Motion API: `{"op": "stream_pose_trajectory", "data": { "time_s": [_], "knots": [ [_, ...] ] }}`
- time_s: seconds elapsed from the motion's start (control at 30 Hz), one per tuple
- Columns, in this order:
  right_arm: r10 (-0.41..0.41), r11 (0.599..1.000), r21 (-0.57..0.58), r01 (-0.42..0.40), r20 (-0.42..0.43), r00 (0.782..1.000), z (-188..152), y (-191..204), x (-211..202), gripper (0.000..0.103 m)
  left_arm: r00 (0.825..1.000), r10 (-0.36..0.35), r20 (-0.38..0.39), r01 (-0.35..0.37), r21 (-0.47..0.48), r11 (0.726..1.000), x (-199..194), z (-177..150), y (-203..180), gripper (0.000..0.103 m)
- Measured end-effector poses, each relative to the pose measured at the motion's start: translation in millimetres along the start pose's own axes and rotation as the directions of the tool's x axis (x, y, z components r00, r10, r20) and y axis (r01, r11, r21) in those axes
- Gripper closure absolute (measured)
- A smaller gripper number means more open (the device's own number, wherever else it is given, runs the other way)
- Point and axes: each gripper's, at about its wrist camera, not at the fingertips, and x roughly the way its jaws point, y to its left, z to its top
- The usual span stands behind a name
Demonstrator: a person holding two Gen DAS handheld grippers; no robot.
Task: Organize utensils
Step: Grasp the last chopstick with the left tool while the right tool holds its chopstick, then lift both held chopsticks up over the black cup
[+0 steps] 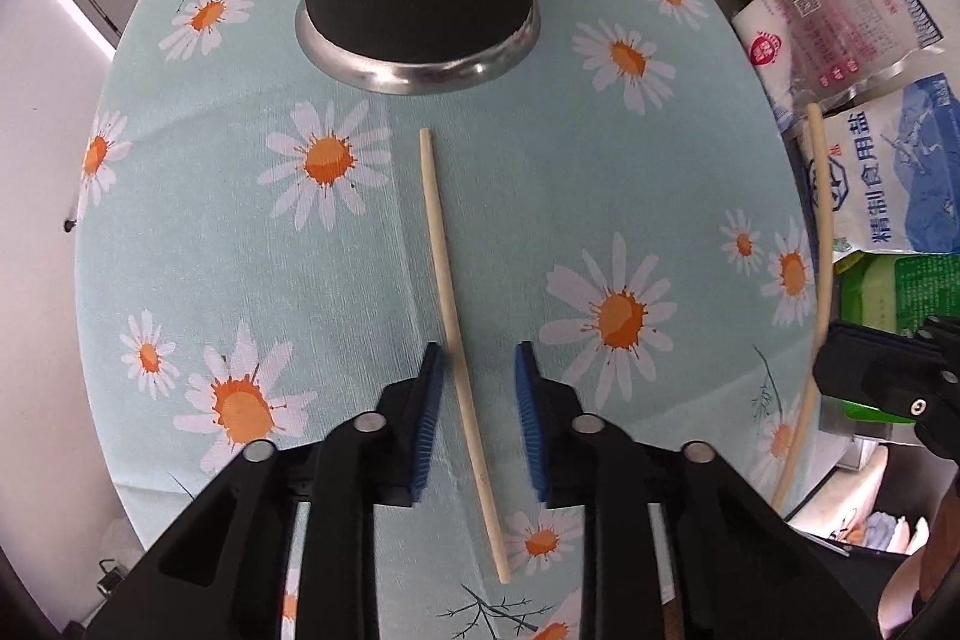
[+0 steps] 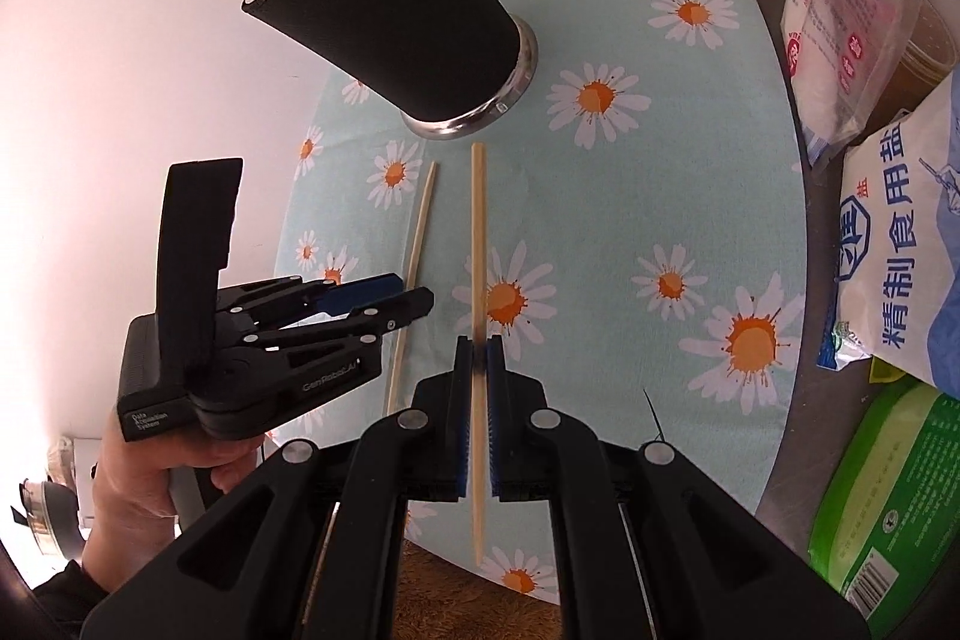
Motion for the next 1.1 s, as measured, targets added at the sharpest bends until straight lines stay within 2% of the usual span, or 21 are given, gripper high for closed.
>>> {"op": "stream_pose_trajectory", "data": {
  "time_s": [0.07, 0.37, 0.67, 0.8, 1.1],
  "knots": [
    [0.007, 1.0, 0.0, -0.007, 0.001, 1.0, -2.2, -1.9, -2.8, 0.098, 1.0, 0.011, 0.004, -0.011, 0.0, 1.0, 1.4, -0.1, -1.9, 0.099],
    [0.014, 1.0, -0.015, -0.015, -0.01, 1.0, -3.9, -0.5, -3.2, 0.098, 0.999, 0.025, 0.041, -0.025, -0.013, 1.0, 0.0, -8.9, -7.3, 0.099],
    [0.014, 1.0, -0.028, -0.014, -0.024, 1.0, 1.8, 12.8, 11.4, 0.098, 0.994, -0.023, 0.107, 0.027, -0.033, 0.999, -27.6, -30.3, 9.0, 0.099],
    [0.04, 0.998, -0.044, -0.04, 0.002, 0.999, 4.3, 26.5, 15.5, 0.098, 0.985, -0.08, 0.152, 0.086, -0.034, 0.996, -51.9, -36.6, 23.4, 0.099],
    [0.089, 0.995, -0.056, -0.082, 0.13, 0.987, 13.2, 66.8, 3.4, 0.098, 0.946, -0.186, 0.267, 0.169, 0.083, 0.982, -113.8, -35.5, 51.4, 0.099]
  ]
}}
